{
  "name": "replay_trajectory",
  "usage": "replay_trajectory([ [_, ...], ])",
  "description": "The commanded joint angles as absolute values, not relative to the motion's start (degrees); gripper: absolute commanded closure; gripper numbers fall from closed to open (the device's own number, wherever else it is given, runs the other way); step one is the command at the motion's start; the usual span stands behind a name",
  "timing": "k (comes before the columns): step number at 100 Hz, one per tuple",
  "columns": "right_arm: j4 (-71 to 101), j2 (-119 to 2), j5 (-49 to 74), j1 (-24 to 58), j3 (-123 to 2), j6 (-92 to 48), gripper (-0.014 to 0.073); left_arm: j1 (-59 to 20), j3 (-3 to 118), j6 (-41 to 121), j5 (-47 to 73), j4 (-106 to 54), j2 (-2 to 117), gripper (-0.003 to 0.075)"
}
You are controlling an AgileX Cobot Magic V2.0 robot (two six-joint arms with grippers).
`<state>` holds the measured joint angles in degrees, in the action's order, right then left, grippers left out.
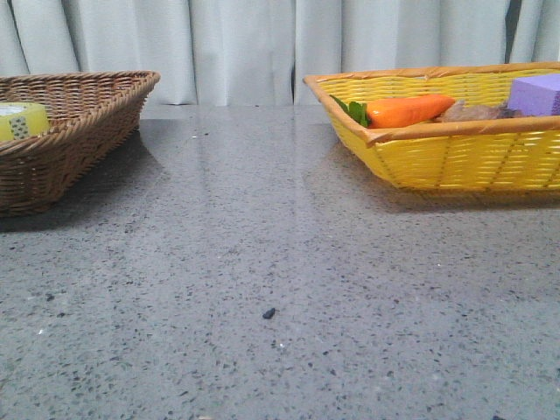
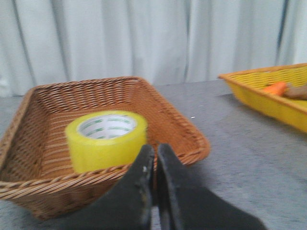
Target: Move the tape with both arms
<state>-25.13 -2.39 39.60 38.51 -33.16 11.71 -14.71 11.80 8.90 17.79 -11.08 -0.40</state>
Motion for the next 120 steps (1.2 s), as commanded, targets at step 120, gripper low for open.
replay_trajectory([
  [120, -27.05, -3.12, 35.19, 38.11, -34.29, 11.64, 0.0668, -1.32, -0.67, -3.81, 15.80, -0.72, -1.99, 0.0741],
])
